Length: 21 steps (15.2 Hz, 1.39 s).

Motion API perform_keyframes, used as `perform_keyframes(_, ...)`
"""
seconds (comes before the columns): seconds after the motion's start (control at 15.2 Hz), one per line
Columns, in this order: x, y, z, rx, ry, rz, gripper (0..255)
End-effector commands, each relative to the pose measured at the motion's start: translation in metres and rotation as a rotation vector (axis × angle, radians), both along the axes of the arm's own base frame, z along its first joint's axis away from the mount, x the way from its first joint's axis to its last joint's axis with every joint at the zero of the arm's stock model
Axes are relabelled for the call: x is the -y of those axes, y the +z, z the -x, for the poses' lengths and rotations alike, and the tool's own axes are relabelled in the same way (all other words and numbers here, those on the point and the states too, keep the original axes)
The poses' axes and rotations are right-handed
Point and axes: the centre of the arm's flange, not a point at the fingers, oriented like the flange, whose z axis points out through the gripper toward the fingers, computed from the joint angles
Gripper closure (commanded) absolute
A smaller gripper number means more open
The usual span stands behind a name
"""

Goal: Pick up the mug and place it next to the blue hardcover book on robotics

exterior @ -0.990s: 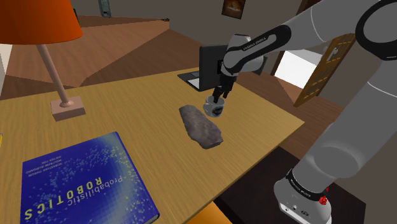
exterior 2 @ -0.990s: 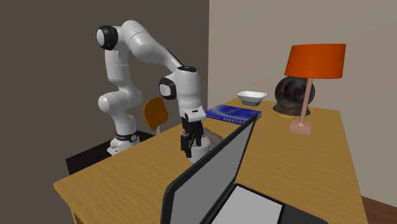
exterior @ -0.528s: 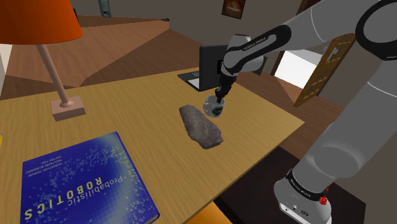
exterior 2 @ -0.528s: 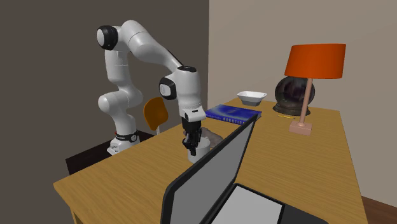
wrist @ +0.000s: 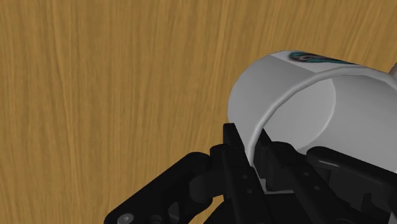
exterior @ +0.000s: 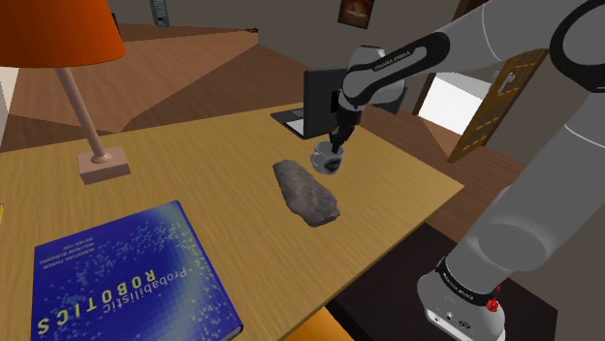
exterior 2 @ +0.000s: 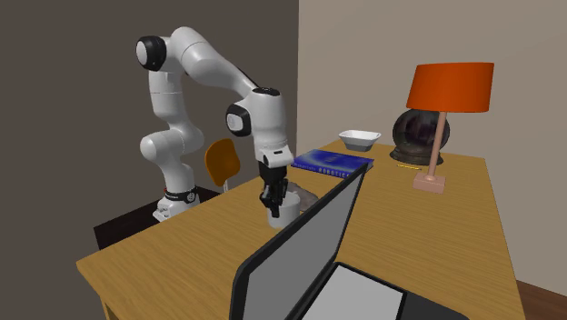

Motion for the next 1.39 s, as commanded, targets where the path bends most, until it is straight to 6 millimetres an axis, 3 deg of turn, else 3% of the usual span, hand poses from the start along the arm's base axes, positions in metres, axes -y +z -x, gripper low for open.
perform_keyframes(0.0, -0.002, 0.009, -0.001, 0.0, 0.0, 0.0, 255)
perform_keyframes(1.32, -0.002, 0.115, -0.001, 0.0, 0.0, 0.0, 255)
